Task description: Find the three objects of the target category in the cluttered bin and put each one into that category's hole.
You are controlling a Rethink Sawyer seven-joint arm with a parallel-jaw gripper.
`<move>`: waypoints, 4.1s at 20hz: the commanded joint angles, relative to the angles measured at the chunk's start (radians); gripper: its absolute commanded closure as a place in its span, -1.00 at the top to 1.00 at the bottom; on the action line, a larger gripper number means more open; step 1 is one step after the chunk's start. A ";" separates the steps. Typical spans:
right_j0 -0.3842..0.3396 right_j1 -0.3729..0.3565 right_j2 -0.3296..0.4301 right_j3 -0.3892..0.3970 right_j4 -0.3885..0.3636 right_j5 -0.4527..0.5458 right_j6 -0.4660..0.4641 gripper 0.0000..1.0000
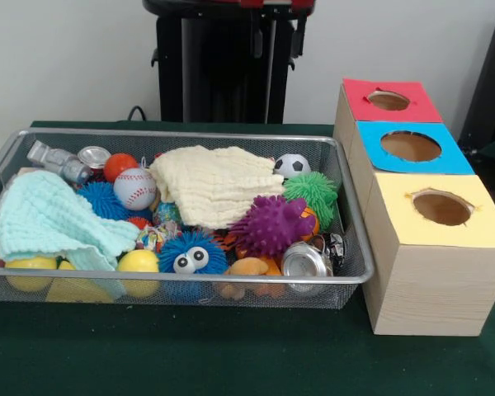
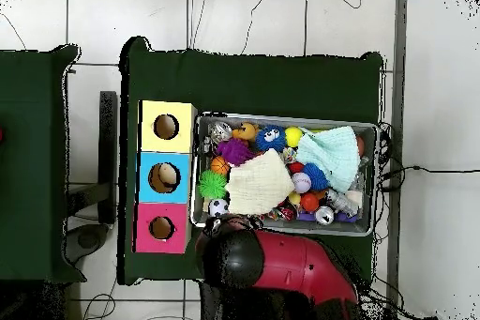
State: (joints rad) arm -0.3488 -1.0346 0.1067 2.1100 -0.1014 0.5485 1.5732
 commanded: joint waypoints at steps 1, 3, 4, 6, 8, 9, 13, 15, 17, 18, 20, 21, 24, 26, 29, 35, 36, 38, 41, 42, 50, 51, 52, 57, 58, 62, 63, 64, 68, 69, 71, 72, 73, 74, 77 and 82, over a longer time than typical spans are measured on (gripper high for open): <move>-0.057 0.159 0.141 -0.189 -0.101 -0.046 -0.097 1.00; -0.060 0.187 0.151 -0.225 -0.114 -0.053 -0.089 1.00; -0.062 0.200 0.155 -0.242 -0.121 -0.056 -0.085 1.00; -0.064 0.231 0.160 -0.282 -0.137 -0.061 -0.079 1.00; -0.067 0.256 0.167 -0.314 -0.151 -0.060 -0.076 1.00; -0.066 0.265 0.167 -0.329 -0.157 -0.059 -0.070 1.00; -0.060 0.302 0.165 -0.385 -0.179 -0.052 -0.053 1.00; -0.069 0.328 0.178 -0.404 -0.186 -0.065 -0.061 1.00; -0.078 0.347 0.189 -0.407 -0.194 -0.100 -0.052 1.00; -0.077 0.353 0.188 -0.414 -0.199 -0.112 -0.046 1.00; -0.074 0.362 0.187 -0.432 -0.213 -0.121 -0.042 1.00; -0.073 0.366 0.184 -0.438 -0.222 -0.124 -0.040 1.00; -0.079 0.380 0.184 -0.452 -0.243 -0.152 -0.034 1.00; -0.093 0.397 0.197 -0.459 -0.252 -0.189 -0.028 1.00; -0.113 0.425 0.205 -0.467 -0.275 -0.237 -0.026 1.00; -0.124 0.490 0.192 -0.514 -0.322 -0.296 -0.019 1.00; -0.119 0.497 0.183 -0.521 -0.328 -0.302 -0.013 1.00; -0.102 0.521 0.154 -0.548 -0.343 -0.307 0.001 1.00; -0.101 0.567 0.136 -0.564 -0.356 -0.331 0.023 1.00; -0.103 0.578 0.138 -0.562 -0.359 -0.345 0.030 1.00; -0.073 0.666 0.139 -0.610 -0.362 -0.417 0.076 1.00; -0.070 0.667 0.133 -0.607 -0.363 -0.425 0.081 1.00; -0.059 0.672 0.121 -0.610 -0.363 -0.430 0.090 1.00; -0.067 0.687 0.107 -0.604 -0.359 -0.432 0.086 1.00; -0.064 0.692 0.103 -0.604 -0.357 -0.434 0.087 1.00; -0.079 0.693 0.105 -0.606 -0.356 -0.432 0.077 1.00; -0.080 0.689 0.100 -0.606 -0.357 -0.430 0.076 1.00; -0.081 0.685 0.096 -0.605 -0.358 -0.429 0.074 1.00; -0.048 0.681 0.045 -0.611 -0.357 -0.412 0.087 1.00; -0.041 0.682 0.033 -0.612 -0.361 -0.419 0.090 1.00; -0.045 0.683 0.036 -0.612 -0.366 -0.426 0.083 1.00; -0.044 0.685 0.033 -0.614 -0.365 -0.424 0.081 1.00; -0.042 0.686 0.031 -0.617 -0.365 -0.422 0.080 1.00; -0.040 0.687 0.028 -0.620 -0.364 -0.421 0.079 1.00; -0.039 0.690 0.024 -0.621 -0.362 -0.418 0.078 -1.00; -0.035 0.691 0.015 -0.623 -0.356 -0.426 0.086 -1.00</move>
State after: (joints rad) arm -0.3819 -0.4047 0.1566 1.5287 -0.4156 0.1309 1.5732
